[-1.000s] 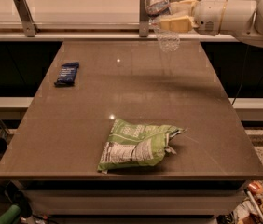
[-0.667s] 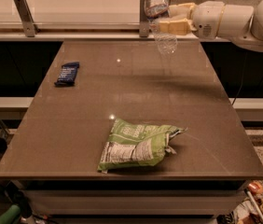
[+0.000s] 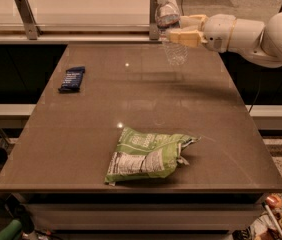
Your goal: Place water bottle upright
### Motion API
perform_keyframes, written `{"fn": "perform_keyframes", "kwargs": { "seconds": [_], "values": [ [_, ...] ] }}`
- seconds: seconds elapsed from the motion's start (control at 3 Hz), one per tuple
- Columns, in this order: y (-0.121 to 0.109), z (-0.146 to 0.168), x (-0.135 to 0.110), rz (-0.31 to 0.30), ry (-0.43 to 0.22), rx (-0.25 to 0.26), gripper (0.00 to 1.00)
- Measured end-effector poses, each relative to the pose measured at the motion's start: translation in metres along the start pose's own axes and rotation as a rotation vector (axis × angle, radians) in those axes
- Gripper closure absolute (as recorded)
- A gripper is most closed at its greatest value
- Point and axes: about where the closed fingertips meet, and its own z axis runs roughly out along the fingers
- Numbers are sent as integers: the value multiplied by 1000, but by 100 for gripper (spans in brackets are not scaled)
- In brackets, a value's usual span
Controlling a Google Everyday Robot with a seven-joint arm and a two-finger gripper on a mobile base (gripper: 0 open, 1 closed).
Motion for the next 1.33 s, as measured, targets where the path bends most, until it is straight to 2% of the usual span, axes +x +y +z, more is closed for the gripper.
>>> {"fn": "perform_keyframes", "kwargs": {
  "seconds": [0.67,1.33],
  "values": [
    [2,-2,35,30,-45,34,100],
    [1,-5,55,44,-88,61,100]
  ]
}}
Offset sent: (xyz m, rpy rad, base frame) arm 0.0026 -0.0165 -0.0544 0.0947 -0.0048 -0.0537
